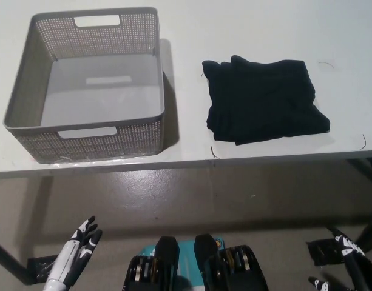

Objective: Use the right hand to pick up a t shirt on the right hand side and place it into a contianer on the left side

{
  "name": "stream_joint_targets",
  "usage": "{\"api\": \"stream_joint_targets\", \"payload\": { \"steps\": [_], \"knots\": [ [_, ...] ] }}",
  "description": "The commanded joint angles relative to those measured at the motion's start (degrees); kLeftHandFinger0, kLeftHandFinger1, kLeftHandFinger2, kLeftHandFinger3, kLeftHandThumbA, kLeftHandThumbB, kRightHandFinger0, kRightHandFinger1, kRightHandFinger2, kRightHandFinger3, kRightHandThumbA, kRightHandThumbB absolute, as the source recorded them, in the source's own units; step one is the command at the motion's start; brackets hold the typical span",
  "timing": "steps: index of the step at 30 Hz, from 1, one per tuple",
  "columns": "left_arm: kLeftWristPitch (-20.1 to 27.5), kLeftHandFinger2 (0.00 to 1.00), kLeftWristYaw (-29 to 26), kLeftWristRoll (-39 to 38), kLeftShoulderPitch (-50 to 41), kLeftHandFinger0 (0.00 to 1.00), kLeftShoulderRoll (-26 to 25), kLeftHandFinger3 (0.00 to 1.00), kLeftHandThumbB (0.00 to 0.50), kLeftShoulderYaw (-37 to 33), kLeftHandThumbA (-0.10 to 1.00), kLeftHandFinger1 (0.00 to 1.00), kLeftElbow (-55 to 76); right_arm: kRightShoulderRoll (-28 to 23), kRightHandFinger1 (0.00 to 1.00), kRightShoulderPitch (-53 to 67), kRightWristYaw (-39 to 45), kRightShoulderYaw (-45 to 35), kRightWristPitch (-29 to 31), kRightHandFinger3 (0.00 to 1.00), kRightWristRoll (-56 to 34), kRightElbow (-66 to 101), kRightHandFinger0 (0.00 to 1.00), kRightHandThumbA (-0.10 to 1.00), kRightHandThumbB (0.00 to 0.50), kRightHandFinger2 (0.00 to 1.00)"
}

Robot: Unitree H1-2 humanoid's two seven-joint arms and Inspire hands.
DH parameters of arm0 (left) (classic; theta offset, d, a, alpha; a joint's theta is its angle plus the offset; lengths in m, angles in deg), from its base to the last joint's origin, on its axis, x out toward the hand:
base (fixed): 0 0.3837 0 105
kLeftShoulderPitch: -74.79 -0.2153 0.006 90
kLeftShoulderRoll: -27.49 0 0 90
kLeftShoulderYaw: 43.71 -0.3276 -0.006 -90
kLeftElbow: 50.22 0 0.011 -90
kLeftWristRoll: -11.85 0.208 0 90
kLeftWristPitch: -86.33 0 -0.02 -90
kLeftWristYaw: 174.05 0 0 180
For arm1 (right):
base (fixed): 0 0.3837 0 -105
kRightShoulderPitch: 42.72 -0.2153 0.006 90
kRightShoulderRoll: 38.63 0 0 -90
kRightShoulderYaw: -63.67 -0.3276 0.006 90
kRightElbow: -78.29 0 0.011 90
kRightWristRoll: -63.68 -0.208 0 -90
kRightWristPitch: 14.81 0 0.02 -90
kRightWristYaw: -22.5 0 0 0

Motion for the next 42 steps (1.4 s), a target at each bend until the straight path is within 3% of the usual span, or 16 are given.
{"api": "stream_joint_targets", "payload": {
  "steps": [1, 8, 9, 10, 12, 14, 17, 20, 33, 39, 40, 42],
  "knots": [
    [3.2, 0.96, -1.5, 0.9, 2.0, 0.97, -0.3, 1.0, 0.375, 0.2, 1.0, 0.91, -0.1, -0.1, 1.0, -0.4, -1.0, -1.3, 0.8, 1.0, 1.0, 5.3, 1.0, 0.93, 0.216, 1.0],
    [2.6, 0.98, -1.2, 1.6, 3.3, 1.0, -0.4, 1.0, 0.408, 0.1, 1.0, 0.92, -0.3, 0.5, 1.0, -0.1, 0.2, -6.3, -4.1, 1.0, 0.6, 21.7, 1.0, 0.77, 0.263, 1.0],
    [3.2, 0.97, -1.4, 1.8, 3.6, 1.0, -0.5, 1.0, 0.389, 0.1, 1.0, 0.91, -0.7, 0.6, 1.0, -0.6, 0.6, -7.2, -6.3, 1.0, 1.9, 24.8, 1.0, 0.81, 0.298, 1.0],
    [3.3, 0.97, -1.3, 1.6, 3.6, 1.0, -0.5, 1.0, 0.388, 0.1, 1.0, 0.91, -0.7, 0.7, 1.0, -0.8, 1.1, -7.6, -7.5, 1.0, 2.3, 26.3, 1.0, 0.83, 0.297, 1.0],
    [3.4, 0.97, -1.3, 1.6, 3.6, 1.0, -0.5, 1.0, 0.388, 0.2, 1.0, 0.91, -0.7, 0.9, 1.0, -0.8, 1.6, -7.9, -7.9, 1.0, 2.5, 26.8, 1.0, 0.83, 0.299, 1.0],
    [3.4, 0.98, -1.0, 1.3, 3.9, 1.0, -0.6, 1.0, 0.394, 0.3, 1.0, 0.92, -0.7, 0.6, 1.0, -4.9, 3.3, -8.9, -12.2, 1.0, 4.9, 31.8, 1.0, 0.75, 0.311, 1.0],
    [3.9, 0.97, -1.4, 1.7, 4.0, 0.98, -0.4, 1.0, 0.384, 0.3, 1.0, 0.91, -0.8, 0.6, 1.0, -9.3, 5.5, -8.9, -15.9, 1.0, 6.4, 33.5, 1.0, 0.77, 0.37, 1.0],
    [4.1, 0.97, -1.3, 1.5, 4.2, 0.98, -0.5, 1.0, 0.371, 0.5, 1.0, 0.91, -0.9, 1.1, 1.0, -14.0, 6.8, -8.1, -18.7, 1.0, 8.3, 33.4, 1.0, 0.8, 0.394, 1.0],
    [3.8, 0.97, -0.6, 2.0, 4.7, 0.97, -0.7, 1.0, 0.394, 0.0, 1.0, 0.92, -1.2, 3.4, 1.0, -22.7, 6.8, -5.3, -22.4, 1.0, 12.0, 26.0, 1.0, 0.72, 0.449, 1.0],
    [2.4, 0.98, -0.2, 2.3, 4.3, 0.96, -1.0, 1.0, 0.417, 0.1, 1.0, 0.92, 0.0, 3.4, 1.0, -25.2, 6.8, -3.9, -23.0, 1.0, 12.5, 21.6, 1.0, 0.74, 0.463, 1.0],
    [2.4, 0.99, -0.2, 2.4, 4.3, 0.99, -1.0, 1.0, 0.392, 0.1, 1.0, 0.93, 0.1, 3.4, 1.0, -25.8, 6.5, -3.7, -22.9, 1.0, 12.5, 19.9, 1.0, 0.76, 0.466, 1.0],
    [2.4, 1.0, 0.0, 2.1, 4.1, 0.98, -1.1, 1.0, 0.39, 0.1, 1.0, 0.94, 0.3, 3.4, 1.0, -26.3, 6.3, -3.5, -22.8, 1.0, 12.4, 18.6, 1.0, 0.75, 0.469, 1.0]
  ]
}}
